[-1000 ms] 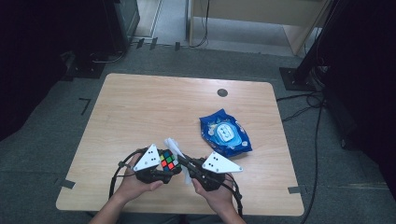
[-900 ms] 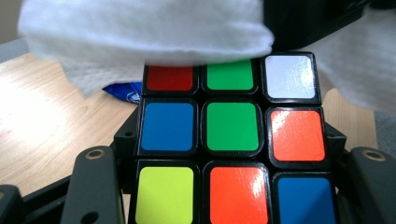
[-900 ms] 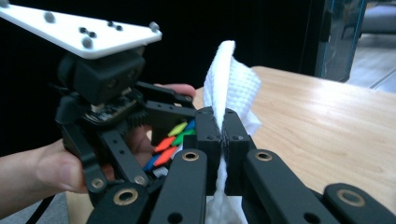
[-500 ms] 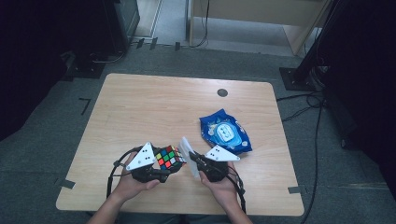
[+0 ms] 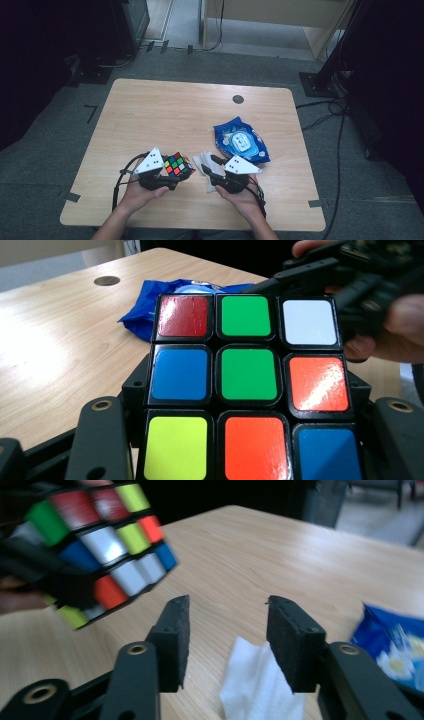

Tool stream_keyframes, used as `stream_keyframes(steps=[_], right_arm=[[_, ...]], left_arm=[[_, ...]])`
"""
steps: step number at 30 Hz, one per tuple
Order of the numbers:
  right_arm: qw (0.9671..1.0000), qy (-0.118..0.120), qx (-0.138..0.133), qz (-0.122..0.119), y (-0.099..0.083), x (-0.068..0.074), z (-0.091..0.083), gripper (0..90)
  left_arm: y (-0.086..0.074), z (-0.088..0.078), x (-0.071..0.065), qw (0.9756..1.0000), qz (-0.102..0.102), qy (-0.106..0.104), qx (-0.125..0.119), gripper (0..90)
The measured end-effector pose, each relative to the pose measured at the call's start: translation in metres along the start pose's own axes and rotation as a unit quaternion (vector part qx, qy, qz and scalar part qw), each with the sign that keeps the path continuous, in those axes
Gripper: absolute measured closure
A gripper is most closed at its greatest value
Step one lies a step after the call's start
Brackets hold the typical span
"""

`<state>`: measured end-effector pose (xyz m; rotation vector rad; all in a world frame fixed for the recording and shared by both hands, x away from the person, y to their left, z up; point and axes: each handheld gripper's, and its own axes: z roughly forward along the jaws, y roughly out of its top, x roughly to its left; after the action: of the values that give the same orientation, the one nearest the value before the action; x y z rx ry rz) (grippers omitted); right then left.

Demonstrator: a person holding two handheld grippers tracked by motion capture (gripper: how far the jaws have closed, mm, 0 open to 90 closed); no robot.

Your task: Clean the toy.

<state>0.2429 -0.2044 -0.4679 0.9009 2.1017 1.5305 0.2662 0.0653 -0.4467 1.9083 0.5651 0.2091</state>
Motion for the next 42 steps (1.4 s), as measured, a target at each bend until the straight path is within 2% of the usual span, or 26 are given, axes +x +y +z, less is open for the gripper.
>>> stream_keyframes(steps=[2,4,7,8,11,13,17,21,27,28,32,36,40,42], right_arm=[[0.9993,0.021,-0.009,-0.028,-0.002,0.006,0.003,45.3],[0.9978,0.029,-0.013,-0.058,-0.004,0.013,0.007,40.3],[0.9964,0.037,-0.02,-0.074,-0.006,0.024,0.014,28.7],[0.9957,0.039,-0.022,-0.081,-0.006,0.029,0.017,27.6],[0.9939,0.024,-0.028,-0.104,-0.008,0.043,0.024,24.9],[0.9932,0.016,-0.03,-0.111,-0.009,0.05,0.029,24.0],[0.9927,-0.01,-0.035,-0.115,-0.011,0.056,0.035,24.6],[0.9927,-0.037,-0.048,-0.104,-0.014,0.057,0.036,33.4],[0.9927,-0.042,-0.045,-0.103,-0.015,0.057,0.037,34.6],[0.9919,-0.046,-0.041,-0.111,-0.015,0.058,0.037,34.8],[0.9917,-0.047,-0.04,-0.113,-0.015,0.059,0.037,34.9],[0.9923,-0.049,-0.042,-0.106,-0.013,0.06,0.035,35.0],[0.9928,-0.043,-0.041,-0.104,-0.013,0.059,0.033,34.9],[0.9935,-0.04,-0.043,-0.098,-0.014,0.059,0.034,34.8]], left_arm=[[0.001,-0.002,0.005,0.9998,-0.017,0.004,-0.002,33.8],[0.002,-0.004,0.009,0.9993,-0.038,0.003,-0.003,33.8],[0.003,-0.004,0.011,0.9983,-0.059,0.005,0.003,33.8],[0.003,-0.002,0.011,0.9977,-0.067,0.008,0.003,33.8],[0.005,0.001,0.008,0.9965,-0.082,0.013,0.008,33.8],[0.006,0.003,0.005,0.9961,-0.087,0.01,0.011,33.8],[0.008,0.007,-0.001,0.9954,-0.094,0.012,0.012,33.8],[0.009,0.009,-0.001,0.9942,-0.106,0.014,0.01,33.7],[0.008,0.01,-0.001,0.9915,-0.129,0.015,0.002,33.4],[0.008,0.01,-0.001,0.9913,-0.131,0.015,0.001,33.3],[0.007,0.01,0.001,0.9908,-0.135,0.008,-0.005,33.2],[0.008,0.008,0.003,0.9901,-0.14,-0.002,-0.012,33.0],[0.008,0.007,0.006,0.9883,-0.151,-0.014,-0.015,32.9],[0.007,0.007,0.005,0.9884,-0.151,-0.01,-0.016,33.1]])
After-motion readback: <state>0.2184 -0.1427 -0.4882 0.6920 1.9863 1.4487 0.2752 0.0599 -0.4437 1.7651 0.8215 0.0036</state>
